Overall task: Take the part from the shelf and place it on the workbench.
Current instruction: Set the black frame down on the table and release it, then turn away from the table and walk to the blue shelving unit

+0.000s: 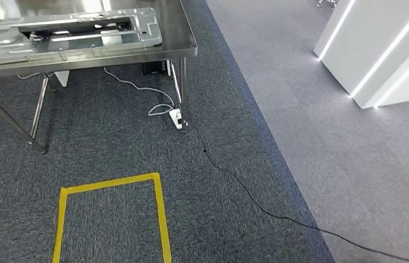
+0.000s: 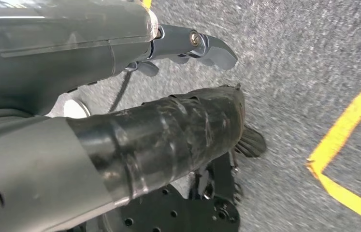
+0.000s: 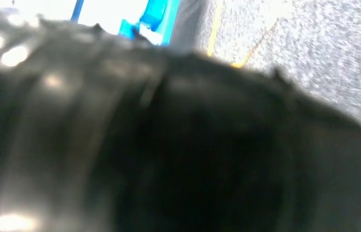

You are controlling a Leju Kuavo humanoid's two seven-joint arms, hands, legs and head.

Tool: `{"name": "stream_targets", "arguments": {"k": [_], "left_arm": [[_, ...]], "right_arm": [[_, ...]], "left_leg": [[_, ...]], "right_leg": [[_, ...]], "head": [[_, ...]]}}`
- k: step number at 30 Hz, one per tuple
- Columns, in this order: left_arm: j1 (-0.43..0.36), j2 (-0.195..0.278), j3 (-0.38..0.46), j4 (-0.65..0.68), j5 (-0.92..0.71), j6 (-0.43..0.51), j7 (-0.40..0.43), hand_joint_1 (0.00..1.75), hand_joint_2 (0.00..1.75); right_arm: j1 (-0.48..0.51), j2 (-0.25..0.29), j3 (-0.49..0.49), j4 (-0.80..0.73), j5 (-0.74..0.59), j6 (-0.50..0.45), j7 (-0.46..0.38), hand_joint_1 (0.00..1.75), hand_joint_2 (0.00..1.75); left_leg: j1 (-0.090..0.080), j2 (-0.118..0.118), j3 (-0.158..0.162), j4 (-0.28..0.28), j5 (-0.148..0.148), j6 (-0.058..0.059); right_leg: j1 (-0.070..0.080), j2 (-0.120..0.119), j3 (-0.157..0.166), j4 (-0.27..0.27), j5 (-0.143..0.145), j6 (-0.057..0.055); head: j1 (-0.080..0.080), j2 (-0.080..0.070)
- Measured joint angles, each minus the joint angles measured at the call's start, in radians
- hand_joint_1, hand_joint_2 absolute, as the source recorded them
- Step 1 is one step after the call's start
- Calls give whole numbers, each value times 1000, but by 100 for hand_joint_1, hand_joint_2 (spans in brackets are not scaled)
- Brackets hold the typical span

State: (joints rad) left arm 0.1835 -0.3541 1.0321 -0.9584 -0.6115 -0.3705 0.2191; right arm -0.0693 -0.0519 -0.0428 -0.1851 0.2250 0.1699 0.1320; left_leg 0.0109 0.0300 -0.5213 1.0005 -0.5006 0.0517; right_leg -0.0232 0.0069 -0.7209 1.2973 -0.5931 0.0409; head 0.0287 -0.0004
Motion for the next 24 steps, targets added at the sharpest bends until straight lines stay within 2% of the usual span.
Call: {"name": "stream_targets", "arguments": {"k": [1,2,3,4,5,6,7,8,9,10,11,13,14,15,16,17,18,19,20,21,22,24], "left_arm": [[-2,1,4,4,-2,0,-1,0,0],[-6,2,7,8,-4,-1,-3,0,0],[-10,3,10,12,-9,-2,-6,0,0],[-15,4,12,19,-17,-4,-12,0,0],[-20,6,14,26,-26,-6,-18,0,0],[-25,7,18,34,-37,-7,-26,0,0],[-29,10,22,43,-49,-8,-35,0,0],[-34,13,28,52,-62,-8,-44,0,0],[-41,16,35,62,-76,-8,-54,0,0],[-47,20,41,72,-88,-7,-63,0,0],[-52,24,47,82,-98,-6,-70,0,0],[-55,32,57,97,-109,-4,-77,0,0],[-55,34,61,104,-112,-3,-80,0,0],[-57,37,65,110,-117,-2,-82,0,0],[-59,40,69,116,-123,-1,-85,0,0],[-62,44,73,122,-131,0,-90,0,0],[-65,47,77,129,-140,1,-95,0,0],[-68,50,81,136,-147,1,-100,0,0],[-71,52,84,142,-153,2,-104,0,0],[-73,54,86,149,-157,2,-106,0,0],[-75,54,87,154,-159,2,-108,0,0],[-79,56,90,164,-162,3,-112,0,0]], "right_arm": [[0,0,0,0,0,0,0,0,0],[1,0,0,0,-1,0,0,0,0],[0,0,0,0,-1,1,0,0,0],[-1,-2,0,0,-1,1,0,0,0],[-2,-3,-1,-1,-1,2,1,0,0],[-4,-5,-1,-1,-3,2,1,0,0],[-5,-6,-2,-1,-4,3,1,0,0],[-5,-6,-2,-1,-5,5,2,0,0],[-3,-6,-4,0,-7,7,3,0,0],[-3,-5,-5,0,-8,8,4,0,0],[-4,-5,-6,0,-9,10,5,0,0],[-7,-4,-7,0,-9,10,6,0,0],[-7,-3,-7,0,-9,10,7,0,0],[-5,-3,-7,0,-9,11,8,0,0],[-3,-2,-8,0,-9,11,10,0,0],[-1,-2,-8,0,-9,11,11,0,0],[1,-2,-8,0,-9,12,12,0,0],[1,-2,-9,0,-9,12,13,0,0],[1,-2,-10,0,-9,12,13,0,0],[0,-1,-12,0,-9,12,13,0,0],[0,-1,-13,0,-9,12,13,0,0],[3,-1,-14,2,-9,12,12,0,0]], "left_leg": [[-4,14,-15,3,9,1],[-8,26,-29,6,18,2],[-12,37,-42,9,27,2],[-15,46,-52,11,34,1],[-17,55,-57,13,40,-1],[-17,66,-58,14,46,-4],[-16,78,-58,13,52,-9],[-15,90,-57,11,60,-14],[-14,91,-58,11,63,-20],[-13,74,-62,16,54,-27],[-12,47,-69,36,26,-34],[-8,-10,-93,128,-70,-46],[-7,-20,-106,190,-111,-48],[-7,-22,-113,243,-131,-51],[-6,-23,-108,270,-125,-53],[-4,-24,-87,262,-101,-56],[-1,-29,-51,220,-69,-58],[3,-49,-5,155,-52,-60],[7,-74,39,88,-47,-60],[8,-94,66,40,-54,-58],[8,-107,78,13,-65,-53],[6,-89,70,9,-63,-38]], "right_leg": [[1,-2,11,21,12,-2],[3,-5,41,8,40,-7],[7,-13,89,-39,68,-16],[14,-34,154,-115,79,-30],[23,-56,218,-200,74,-43],[31,-75,264,-268,61,-52],[37,-84,291,-312,50,-59],[40,-79,295,-333,51,-62],[37,-70,288,-340,62,-64],[33,-61,279,-346,75,-68],[28,-53,268,-352,89,-72],[23,-35,240,-353,113,-77],[23,-24,223,-350,124,-78],[22,-13,205,-344,135,-76],[21,-2,186,-336,144,-74],[18,9,167,-325,153,-70],[16,20,147,-313,160,-65],[14,32,129,-299,166,-60],[13,43,111,-284,170,-54],[14,53,96,-272,176,-48],[15,63,85,-264,184,-41],[16,82,73,-262,202,-28]], "head": [[0,0],[0,0],[0,0],[0,0],[0,0],[0,0],[0,0],[0,0],[0,0],[0,0],[0,0],[0,0],[-1,0],[-1,0],[-1,0],[-1,0],[-1,0],[-1,0],[-1,0],[-1,0],[0,0],[0,0]]}}
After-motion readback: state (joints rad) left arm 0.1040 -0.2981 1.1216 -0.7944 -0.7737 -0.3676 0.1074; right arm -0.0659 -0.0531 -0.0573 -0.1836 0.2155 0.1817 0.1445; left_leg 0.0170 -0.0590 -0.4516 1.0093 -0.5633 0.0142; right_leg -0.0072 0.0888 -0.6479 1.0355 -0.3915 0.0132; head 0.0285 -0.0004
